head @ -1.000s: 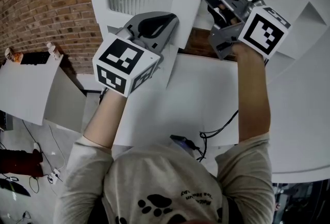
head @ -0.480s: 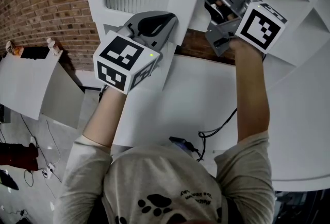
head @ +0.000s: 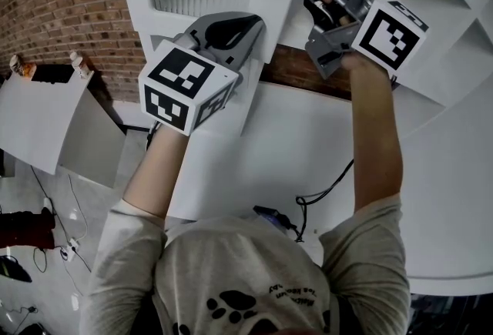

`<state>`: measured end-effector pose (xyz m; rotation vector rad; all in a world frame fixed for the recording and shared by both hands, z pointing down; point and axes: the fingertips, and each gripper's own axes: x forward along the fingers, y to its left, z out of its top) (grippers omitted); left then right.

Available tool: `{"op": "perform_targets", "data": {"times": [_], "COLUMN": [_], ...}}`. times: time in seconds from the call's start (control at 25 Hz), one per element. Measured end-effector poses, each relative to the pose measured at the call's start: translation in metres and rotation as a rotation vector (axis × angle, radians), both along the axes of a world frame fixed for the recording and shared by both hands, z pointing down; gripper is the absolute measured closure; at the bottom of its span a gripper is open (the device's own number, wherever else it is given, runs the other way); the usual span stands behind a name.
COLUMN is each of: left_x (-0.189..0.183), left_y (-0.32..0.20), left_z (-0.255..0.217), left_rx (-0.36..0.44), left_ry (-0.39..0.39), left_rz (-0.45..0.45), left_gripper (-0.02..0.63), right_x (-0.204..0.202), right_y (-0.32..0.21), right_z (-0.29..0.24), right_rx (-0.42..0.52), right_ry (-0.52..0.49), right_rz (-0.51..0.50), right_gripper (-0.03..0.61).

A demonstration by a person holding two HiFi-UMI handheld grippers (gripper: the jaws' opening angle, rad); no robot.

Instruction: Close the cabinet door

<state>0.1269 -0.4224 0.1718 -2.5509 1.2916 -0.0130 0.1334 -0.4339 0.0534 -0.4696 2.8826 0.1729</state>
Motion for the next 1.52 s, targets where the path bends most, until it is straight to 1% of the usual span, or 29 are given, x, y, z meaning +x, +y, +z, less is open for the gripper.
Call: {"op": "perform_targets", "data": {"times": [0.24,0.4,0.48,0.6,0.76,0.92,1.0,1.08,1.2,1.28,1.52], "left_x": [0.001,0.004,0.005,0.005,0.009,0.011,0.011,0.012,0.014,0.013,0.006], "left_y": [-0.005,-0.008,-0.008,-0.011,-0.016,-0.017,-0.017,-0.020,-0.024,-0.027,-0.038], "left_z": [0.002,0.004,0.005,0.005,0.007,0.006,0.006,0.006,0.006,0.008,0.011], "left_rx": [0.004,0.002,-0.005,-0.010,-0.004,-0.011,-0.011,-0.012,-0.013,-0.014,-0.017], "left_ry": [0.001,-0.032,-0.028,-0.007,-0.043,-0.035,-0.032,-0.034,-0.041,-0.039,-0.029], "left_rz": [-0.001,0.007,0.018,0.030,0.018,0.035,0.036,0.040,0.044,0.044,0.038], "left_gripper": [0.606,0.604,0.606,0.604,0.606,0.606,0.606,0.606,0.606,0.606,0.606], "right_x": [0.002,0.004,0.005,0.005,0.008,0.010,0.011,0.014,0.020,0.023,0.029], "right_y": [-0.006,-0.009,-0.010,-0.013,-0.018,-0.019,-0.020,-0.023,-0.026,-0.028,-0.037], "right_z": [0.002,0.003,0.004,0.004,0.006,0.006,0.005,0.006,0.006,0.007,0.010], "right_rx": [0.002,-0.009,-0.014,-0.013,-0.019,-0.019,-0.018,-0.015,0.021,0.046,0.030], "right_ry": [-0.007,-0.019,-0.030,-0.019,-0.029,-0.037,-0.036,-0.032,-0.009,0.003,-0.011], "right_rz": [-0.004,0.010,0.016,0.025,0.046,0.074,0.096,0.138,0.216,0.250,0.272], "right_gripper": [0.471,0.466,0.465,0.460,0.457,0.454,0.449,0.445,0.442,0.446,0.451]}}
